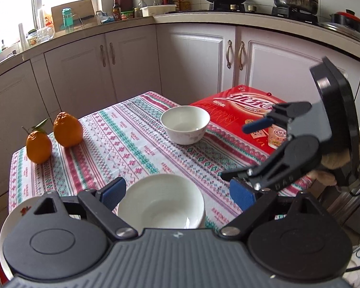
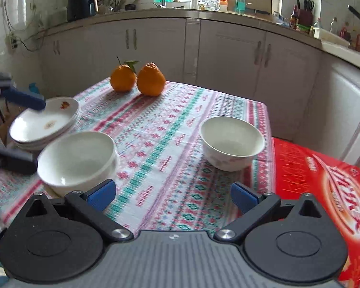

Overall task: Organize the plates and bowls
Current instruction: 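Move the left tool to the white bowl by the red box and grasp its rim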

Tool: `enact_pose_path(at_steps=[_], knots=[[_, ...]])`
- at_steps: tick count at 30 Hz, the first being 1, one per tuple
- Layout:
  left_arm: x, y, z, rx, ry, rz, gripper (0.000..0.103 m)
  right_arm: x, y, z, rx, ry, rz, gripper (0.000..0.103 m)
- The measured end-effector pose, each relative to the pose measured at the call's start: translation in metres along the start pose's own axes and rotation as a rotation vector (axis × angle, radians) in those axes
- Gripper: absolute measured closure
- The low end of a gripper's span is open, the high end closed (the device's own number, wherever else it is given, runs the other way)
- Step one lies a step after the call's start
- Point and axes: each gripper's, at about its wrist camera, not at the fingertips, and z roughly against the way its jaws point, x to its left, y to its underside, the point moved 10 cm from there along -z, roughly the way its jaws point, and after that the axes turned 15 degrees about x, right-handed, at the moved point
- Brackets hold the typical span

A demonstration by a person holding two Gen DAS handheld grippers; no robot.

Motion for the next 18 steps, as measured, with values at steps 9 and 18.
enact_pose_path(at_steps=[9, 18], knots=[[0.017, -0.058, -0.042, 0.031, 0.023, -0.008, 0.01, -0.032, 0.007, -0.024, 0.019, 0.052, -0.006, 0.0], [0.02, -0.108, -0.115, 0.107, 0.095, -0.044, 0.01, -0.066, -0.014, -0.048, -0.025, 0.051, -0.059, 0.0]])
